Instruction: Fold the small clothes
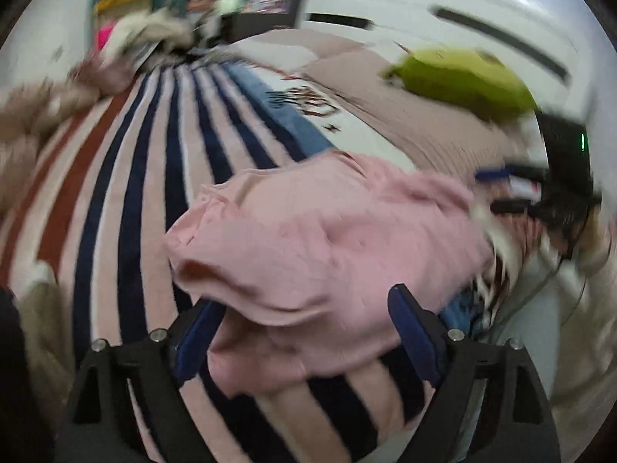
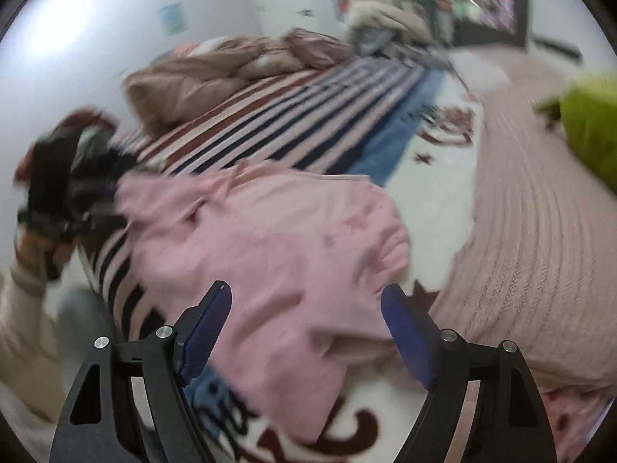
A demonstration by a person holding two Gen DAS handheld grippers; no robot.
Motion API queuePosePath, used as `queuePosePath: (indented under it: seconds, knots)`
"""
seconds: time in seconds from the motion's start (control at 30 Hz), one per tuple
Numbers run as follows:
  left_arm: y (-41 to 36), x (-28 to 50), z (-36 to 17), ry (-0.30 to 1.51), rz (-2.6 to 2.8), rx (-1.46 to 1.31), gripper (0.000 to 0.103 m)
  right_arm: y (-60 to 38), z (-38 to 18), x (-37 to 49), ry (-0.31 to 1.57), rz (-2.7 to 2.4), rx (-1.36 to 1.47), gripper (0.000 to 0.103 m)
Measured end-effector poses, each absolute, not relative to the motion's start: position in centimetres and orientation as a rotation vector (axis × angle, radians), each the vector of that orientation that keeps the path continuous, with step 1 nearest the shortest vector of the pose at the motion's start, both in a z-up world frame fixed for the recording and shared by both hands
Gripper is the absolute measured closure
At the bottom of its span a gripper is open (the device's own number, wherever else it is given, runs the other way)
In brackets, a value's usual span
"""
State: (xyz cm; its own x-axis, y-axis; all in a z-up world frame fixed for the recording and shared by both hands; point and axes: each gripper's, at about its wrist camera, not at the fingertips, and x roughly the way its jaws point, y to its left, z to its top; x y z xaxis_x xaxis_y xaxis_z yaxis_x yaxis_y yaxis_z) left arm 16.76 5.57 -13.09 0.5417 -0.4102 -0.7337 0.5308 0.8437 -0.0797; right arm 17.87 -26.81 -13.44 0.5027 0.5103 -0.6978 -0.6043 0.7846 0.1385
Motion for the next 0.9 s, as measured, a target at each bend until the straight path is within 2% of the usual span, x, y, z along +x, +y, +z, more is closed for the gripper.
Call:
queuePosePath:
  seconds: [0.1, 0.2, 0.4, 0.5, 0.53, 0.57, 0.6, 0.67, 0.7, 0.8, 0.83, 0.87, 0.9]
  knots:
    - [3.2, 13.7, -14.4, 0.774, -0.621, 0.363, 0.018, -24.2, -14.7, 15.1, 0.795, 0.723, -0.298, 0.024]
    - [1.9, 13.2, -16.4, 0.801, -0.57, 0.469, 0.018, -21.9, -17.7, 14.2, 0.869, 0.755, -0.38, 0.02]
    - [1.2, 14.3, -19.3, 0.827, -0.484, 0.518, 0.018, -20.8, -20.3, 13.7, 0.801, 0.598, -0.529, 0.022]
    - [1.1, 14.6, -19.2, 0.824, -0.474, 0.494, 0.02, -20.7, -20.8, 14.3, 0.779, 0.525, -0.57, 0.035]
    - [1.2, 14.7, -18.9, 0.822, -0.478, 0.473, 0.022, -20.8, -20.8, 14.5, 0.771, 0.511, -0.574, 0.042]
    - [1.4, 14.7, -18.5, 0.816, -0.483, 0.452, 0.032, -21.0, -20.8, 14.5, 0.768, 0.51, -0.564, 0.051]
    - [1.7, 14.7, -18.0, 0.811, -0.5, 0.414, 0.043, -21.4, -20.4, 14.6, 0.764, 0.513, -0.541, 0.053]
    - [2.2, 15.3, -17.5, 0.825, -0.529, 0.356, 0.055, -22.1, -19.4, 14.8, 0.757, 0.536, -0.493, 0.066]
    - [2.4, 15.4, -17.4, 0.833, -0.534, 0.336, 0.061, -22.4, -18.9, 14.8, 0.753, 0.55, -0.469, 0.069]
    - [2.6, 15.8, -17.4, 0.845, -0.549, 0.336, 0.061, -22.5, -18.4, 15.4, 0.763, 0.553, -0.452, 0.079]
    - [2.6, 15.6, -17.4, 0.84, -0.562, 0.344, 0.058, -22.6, -18.3, 15.6, 0.769, 0.557, -0.435, 0.081]
    - [2.4, 15.6, -17.6, 0.839, -0.573, 0.354, 0.047, -22.5, -18.2, 15.6, 0.772, 0.563, -0.424, 0.086]
    - [2.3, 15.5, -17.8, 0.84, -0.581, 0.369, 0.041, -22.6, -17.9, 15.7, 0.776, 0.576, -0.402, 0.088]
